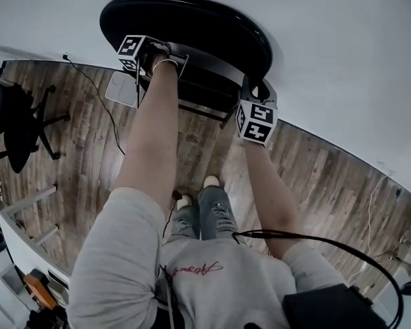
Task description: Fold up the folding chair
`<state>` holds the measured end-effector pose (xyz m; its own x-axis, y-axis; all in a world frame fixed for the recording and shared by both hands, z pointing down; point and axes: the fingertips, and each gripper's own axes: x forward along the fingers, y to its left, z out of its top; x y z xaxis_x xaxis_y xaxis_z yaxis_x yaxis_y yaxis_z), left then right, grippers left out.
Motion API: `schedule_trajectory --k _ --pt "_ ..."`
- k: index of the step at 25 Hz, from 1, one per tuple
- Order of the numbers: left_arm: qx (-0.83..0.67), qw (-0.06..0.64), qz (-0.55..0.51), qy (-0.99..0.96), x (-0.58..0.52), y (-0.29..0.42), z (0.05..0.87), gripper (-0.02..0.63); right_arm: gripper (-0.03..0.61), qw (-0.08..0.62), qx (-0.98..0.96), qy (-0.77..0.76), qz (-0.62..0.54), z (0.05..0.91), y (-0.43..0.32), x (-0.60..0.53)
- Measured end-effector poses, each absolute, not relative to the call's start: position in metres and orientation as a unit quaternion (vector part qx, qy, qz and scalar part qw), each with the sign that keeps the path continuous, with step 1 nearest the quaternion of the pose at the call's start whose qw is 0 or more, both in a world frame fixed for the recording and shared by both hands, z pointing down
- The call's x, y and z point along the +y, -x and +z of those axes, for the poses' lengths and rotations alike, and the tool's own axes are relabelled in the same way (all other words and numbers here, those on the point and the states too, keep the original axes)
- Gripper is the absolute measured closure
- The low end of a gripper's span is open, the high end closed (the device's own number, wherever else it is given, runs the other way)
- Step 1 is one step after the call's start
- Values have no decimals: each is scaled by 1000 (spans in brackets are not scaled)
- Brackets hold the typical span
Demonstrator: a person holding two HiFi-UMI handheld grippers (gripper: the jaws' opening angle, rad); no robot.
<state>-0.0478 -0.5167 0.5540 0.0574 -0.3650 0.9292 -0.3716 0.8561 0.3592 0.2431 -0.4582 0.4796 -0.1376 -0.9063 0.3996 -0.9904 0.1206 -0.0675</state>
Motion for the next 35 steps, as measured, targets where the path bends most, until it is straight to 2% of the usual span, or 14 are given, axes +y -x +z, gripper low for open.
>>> schedule_trajectory --k 6,12,14,18,21,23,24,25,26,30,35 --pt "-675 679 -12 -289 -518 43 557 475 480 134 -740 -642 148 482 -244 -458" --pt "-605 681 -103 -400 -526 41 545 326 478 119 -741 -647 134 476 -246 -455" --pt "-583 671 -135 -438 -523 45 540 256 445 115 -746 -643 128 478 -248 -449" --pt "-568 610 -196 -516 -513 64 522 249 402 119 -760 -628 121 489 -256 -426" --pt "-578 555 -242 -546 -499 94 506 252 402 140 -760 -624 114 492 -262 -403" --pt "-590 517 -239 -572 -479 108 494 282 404 140 -765 -619 104 482 -260 -386" --pt "-598 498 -231 -584 -466 109 487 351 405 134 -769 -617 96 473 -257 -377" --pt "-605 479 -225 -595 -452 107 480 446 407 124 -773 -616 88 462 -254 -368" --pt "-606 465 -226 -605 -438 102 471 512 429 112 -777 -615 79 449 -249 -361" --pt "-590 398 -252 -656 -379 70 424 557 523 67 -793 -603 49 396 -214 -334" --pt "-570 203 -153 -782 -302 18 343 569 543 32 -814 -579 23 334 -162 -288"
